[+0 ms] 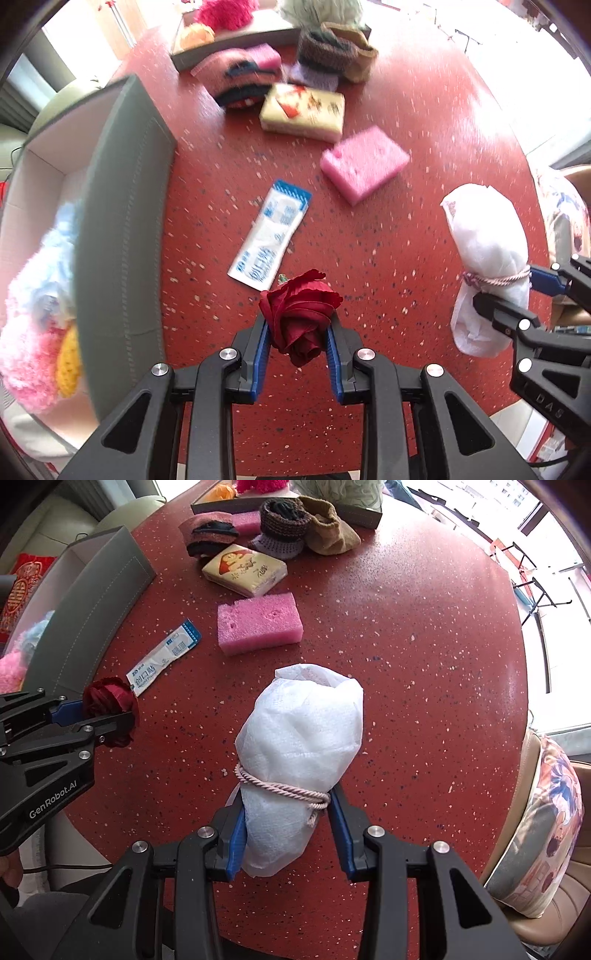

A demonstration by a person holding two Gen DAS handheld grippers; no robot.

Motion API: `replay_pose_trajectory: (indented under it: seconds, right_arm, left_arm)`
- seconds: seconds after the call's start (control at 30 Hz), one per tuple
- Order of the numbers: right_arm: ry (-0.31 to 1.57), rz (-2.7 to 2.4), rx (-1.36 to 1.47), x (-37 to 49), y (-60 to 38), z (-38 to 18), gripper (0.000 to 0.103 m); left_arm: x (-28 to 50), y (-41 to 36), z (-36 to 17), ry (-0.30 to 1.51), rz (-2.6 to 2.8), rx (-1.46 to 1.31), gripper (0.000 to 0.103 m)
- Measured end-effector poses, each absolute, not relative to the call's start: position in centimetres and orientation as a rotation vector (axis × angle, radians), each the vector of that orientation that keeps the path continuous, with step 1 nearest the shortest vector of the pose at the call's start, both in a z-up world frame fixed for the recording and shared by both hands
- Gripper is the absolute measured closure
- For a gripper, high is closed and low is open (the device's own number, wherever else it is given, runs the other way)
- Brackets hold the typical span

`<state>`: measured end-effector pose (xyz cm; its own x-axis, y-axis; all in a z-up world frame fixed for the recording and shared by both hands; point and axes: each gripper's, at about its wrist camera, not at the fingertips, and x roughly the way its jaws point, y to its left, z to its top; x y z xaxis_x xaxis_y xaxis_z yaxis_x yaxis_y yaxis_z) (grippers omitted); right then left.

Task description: Organize soft objects

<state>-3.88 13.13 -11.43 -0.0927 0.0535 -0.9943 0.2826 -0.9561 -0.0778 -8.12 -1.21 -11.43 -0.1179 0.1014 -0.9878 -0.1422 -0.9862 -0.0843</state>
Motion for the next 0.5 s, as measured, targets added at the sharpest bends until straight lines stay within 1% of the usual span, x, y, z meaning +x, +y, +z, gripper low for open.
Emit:
replay_pose_trajectory:
  seconds: [0.27, 0.47, 0.5]
  right_arm:
    - [0.397, -2.212, 1.883, -4.6, 10.1, -7.5, 0.060]
    - [0.374, -2.216, 1.778, -5.9, 6.6, -4.5, 0.060]
    - [0.375, -2.212, 1.755, -6.4, 5.9, -4.7, 0.060]
  left_arm:
    - [-8.7, -4.1, -6.8, -0.033, 2.359, -1.916, 0.075]
    - [-8.5, -10.2, -2.8, -0.198, 2.511, -1.885, 0.074]
    - [-8.5, -11.6, -2.3, -0.223, 2.542, -1.883, 0.074]
